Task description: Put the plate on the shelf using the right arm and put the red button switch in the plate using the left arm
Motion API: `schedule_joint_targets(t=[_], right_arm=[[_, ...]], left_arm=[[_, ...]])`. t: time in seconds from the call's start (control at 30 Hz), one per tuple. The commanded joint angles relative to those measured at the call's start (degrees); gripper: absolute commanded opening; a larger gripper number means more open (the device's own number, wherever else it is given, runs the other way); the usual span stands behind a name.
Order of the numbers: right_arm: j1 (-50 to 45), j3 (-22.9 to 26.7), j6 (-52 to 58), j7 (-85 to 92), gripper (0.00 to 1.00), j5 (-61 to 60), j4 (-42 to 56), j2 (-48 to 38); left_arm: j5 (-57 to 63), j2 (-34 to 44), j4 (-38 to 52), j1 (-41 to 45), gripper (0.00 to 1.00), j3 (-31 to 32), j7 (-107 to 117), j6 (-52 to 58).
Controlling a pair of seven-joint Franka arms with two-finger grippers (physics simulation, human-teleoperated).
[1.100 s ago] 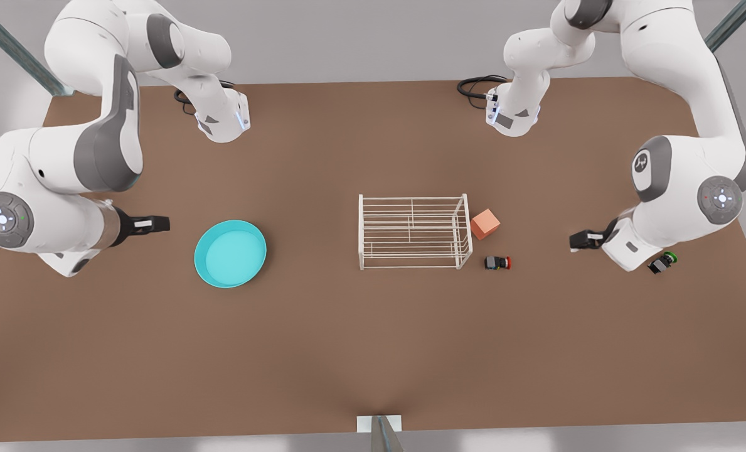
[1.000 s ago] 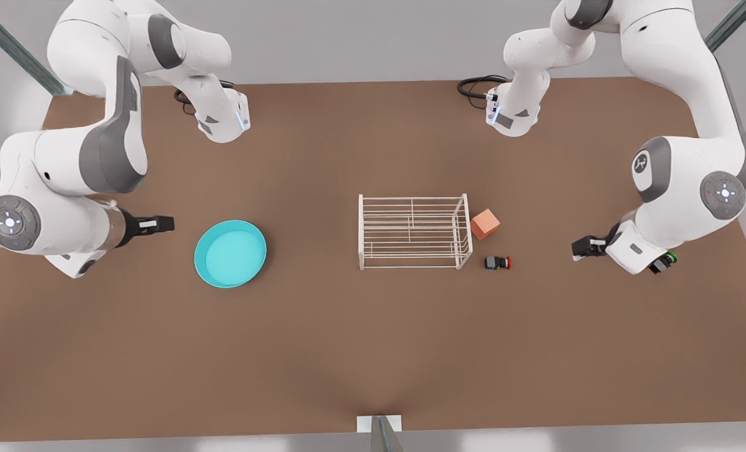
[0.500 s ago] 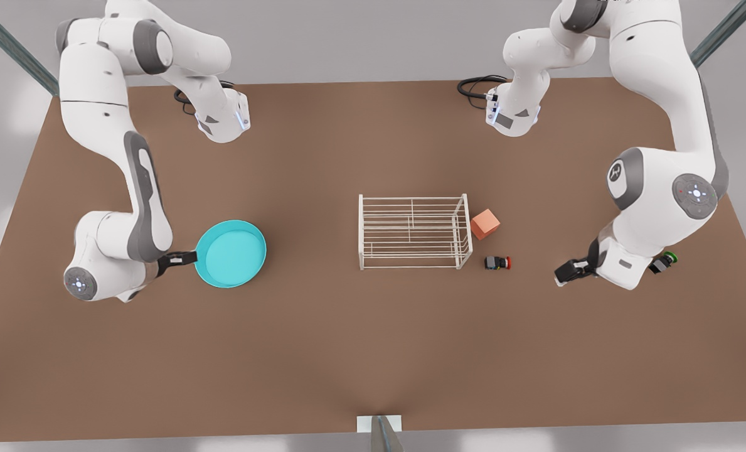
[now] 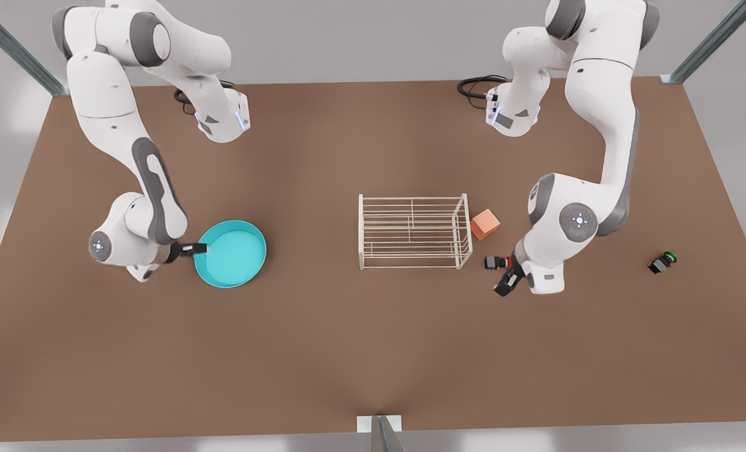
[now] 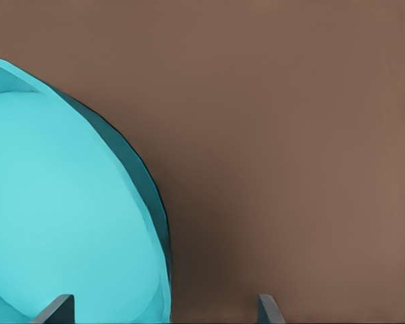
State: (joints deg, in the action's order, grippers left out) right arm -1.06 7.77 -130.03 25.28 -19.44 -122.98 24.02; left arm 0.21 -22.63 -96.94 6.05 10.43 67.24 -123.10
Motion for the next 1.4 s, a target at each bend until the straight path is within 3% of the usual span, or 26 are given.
schedule_joint_targets(t=[0.0,0.23,0.33,0.43,0.53,0.6,0.63,0.87,0.93,1.0,1.37], right_arm=[[-0.61,0.75,-15.87,17.61,1.00,-2.53,-2.17,-1.17],[-3.51,0.75,-13.32,8.82,1.00,-2.53,-3.40,-0.11],[-3.95,0.67,-13.32,7.76,1.00,-2.53,-3.32,0.06],[-3.95,0.31,-8.40,9.34,1.00,-13.17,-3.23,0.24],[-3.95,0.31,-8.40,9.96,0.98,-13.52,-3.23,0.33],[-3.95,0.31,-8.66,9.87,0.57,-13.52,-2.97,0.86],[-3.95,0.23,-8.66,10.05,0.47,-13.43,-2.88,0.86],[-4.21,0.23,-9.37,11.28,0.36,-12.38,-2.17,1.30],[-4.21,0.23,-9.28,11.28,0.22,-12.38,-2.09,1.30],[-4.30,0.23,-9.28,11.28,0.17,-12.47,-2.00,1.29],[-4.12,0.67,-0.05,7.85,0.13,-12.91,-1.82,-6.88]], left_arm=[[0.49,0.05,-0.18,0.02,1.00,0.03,40.25,-4.43],[0.58,5.23,-16.26,-0.51,1.00,-0.14,39.64,-20.60],[0.58,3.83,-16.88,-0.25,1.00,-0.06,39.46,-20.51],[0.66,3.91,-18.55,-0.42,1.00,-0.23,39.46,-20.16],[1.54,5.58,-21.36,-1.04,1.00,-0.67,39.37,-20.16],[2.24,4.97,-21.71,-1.04,1.00,-0.76,39.55,-20.25],[2.77,4.71,-21.80,-1.13,1.00,-0.76,39.55,-20.16],[3.39,4.44,-23.91,-2.09,1.00,-0.85,39.64,-18.93],[3.39,3.91,-24.00,-2.09,1.00,-0.85,39.64,-18.84],[3.39,2.24,-24.09,-2.62,1.00,-0.85,39.55,-18.75],[4.09,-2.15,-24.17,-2.97,1.00,-1.11,39.64,-18.05]])
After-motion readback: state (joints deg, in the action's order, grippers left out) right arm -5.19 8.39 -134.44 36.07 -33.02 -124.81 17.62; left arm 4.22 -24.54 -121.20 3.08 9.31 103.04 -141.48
